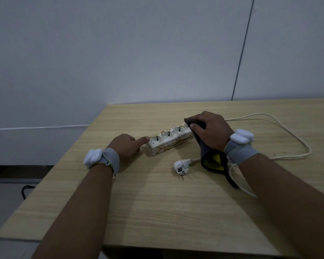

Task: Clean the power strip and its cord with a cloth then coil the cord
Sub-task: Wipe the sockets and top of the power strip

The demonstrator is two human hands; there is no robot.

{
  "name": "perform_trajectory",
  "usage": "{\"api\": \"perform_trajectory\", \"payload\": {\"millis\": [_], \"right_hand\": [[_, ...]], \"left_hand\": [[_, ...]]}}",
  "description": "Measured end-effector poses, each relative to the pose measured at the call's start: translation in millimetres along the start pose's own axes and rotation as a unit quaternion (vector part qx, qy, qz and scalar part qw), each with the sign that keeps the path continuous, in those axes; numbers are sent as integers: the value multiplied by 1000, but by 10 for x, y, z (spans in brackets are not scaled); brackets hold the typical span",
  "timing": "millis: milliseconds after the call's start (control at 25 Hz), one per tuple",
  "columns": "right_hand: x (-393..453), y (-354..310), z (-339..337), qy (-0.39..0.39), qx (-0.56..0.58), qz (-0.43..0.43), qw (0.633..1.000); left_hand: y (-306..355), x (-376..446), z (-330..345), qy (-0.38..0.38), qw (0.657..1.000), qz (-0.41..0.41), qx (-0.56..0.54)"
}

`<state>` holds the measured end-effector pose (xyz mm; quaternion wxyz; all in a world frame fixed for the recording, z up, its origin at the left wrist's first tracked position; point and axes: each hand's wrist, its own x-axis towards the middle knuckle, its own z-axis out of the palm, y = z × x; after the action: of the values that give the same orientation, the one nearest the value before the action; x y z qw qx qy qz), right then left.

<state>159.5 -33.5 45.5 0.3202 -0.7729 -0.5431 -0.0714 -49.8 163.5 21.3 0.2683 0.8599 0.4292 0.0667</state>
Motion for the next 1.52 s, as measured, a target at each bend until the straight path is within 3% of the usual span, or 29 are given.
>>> {"api": "perform_trajectory", "payload": {"millis": [120, 240, 360, 440, 600, 840, 920, 1040, 1160, 1520], "right_hand": [[62, -217, 69, -27, 20, -40, 999], [169, -430, 137, -31, 59, -63, 996], [268, -615, 220, -9, 93, -68, 993], [310, -716, 290, -5, 123, -52, 991], [386, -801, 405, 17, 154, -16, 988], [463, -812, 490, 42, 136, -11, 990], [503, -758, 474, 50, 121, -2, 991], [540, -658, 418, 17, 100, 5, 995], [525, -603, 405, -36, 71, -21, 997], [496, -543, 460, -78, 63, -45, 994]], "left_hand": [[-1, -14, 11, 58, 993, 34, -96], [21, -48, -2, 148, 941, 94, -288], [126, -107, 11, 65, 862, 133, -484], [195, -149, 30, -2, 826, 163, -540], [263, -162, 87, -31, 800, 177, -573], [246, -89, 108, 32, 830, 158, -533], [174, -75, 89, 76, 867, 142, -472], [76, -46, 54, 134, 942, 89, -295], [69, -55, 38, 47, 990, 46, -124], [182, -55, 85, 35, 998, 8, -51]]}}
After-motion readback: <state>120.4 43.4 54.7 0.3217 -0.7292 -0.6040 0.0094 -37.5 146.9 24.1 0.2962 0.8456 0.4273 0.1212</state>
